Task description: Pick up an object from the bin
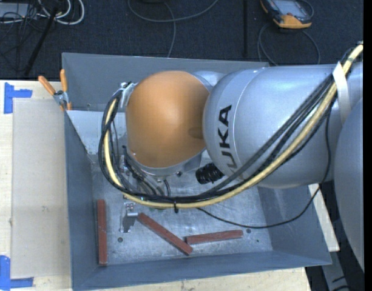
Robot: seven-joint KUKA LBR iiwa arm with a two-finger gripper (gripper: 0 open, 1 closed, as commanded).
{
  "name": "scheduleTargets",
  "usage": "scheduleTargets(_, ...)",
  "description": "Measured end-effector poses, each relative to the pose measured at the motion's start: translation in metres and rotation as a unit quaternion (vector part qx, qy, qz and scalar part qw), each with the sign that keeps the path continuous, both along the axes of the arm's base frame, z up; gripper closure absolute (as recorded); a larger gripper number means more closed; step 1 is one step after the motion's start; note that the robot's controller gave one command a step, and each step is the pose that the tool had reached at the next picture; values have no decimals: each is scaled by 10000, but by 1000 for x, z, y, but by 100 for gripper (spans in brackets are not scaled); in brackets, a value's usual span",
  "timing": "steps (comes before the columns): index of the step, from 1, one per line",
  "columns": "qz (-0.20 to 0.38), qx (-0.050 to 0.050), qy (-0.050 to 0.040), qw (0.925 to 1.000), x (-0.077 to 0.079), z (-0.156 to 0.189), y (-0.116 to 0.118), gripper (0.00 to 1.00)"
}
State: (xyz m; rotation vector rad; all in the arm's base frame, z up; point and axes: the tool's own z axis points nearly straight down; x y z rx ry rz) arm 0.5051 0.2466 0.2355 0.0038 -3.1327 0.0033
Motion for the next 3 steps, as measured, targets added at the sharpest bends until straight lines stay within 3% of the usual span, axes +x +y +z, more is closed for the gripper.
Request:
scheduleTargets(1, -22, 8, -37, 10000, 2, 4, -2, 0)
scheduleTargets(2, -466, 13, -55, 9989, 8, -70, -40, 0)
scheduleTargets(3, -1429, -10, -23, 9897, 2, -76, -90, 0)
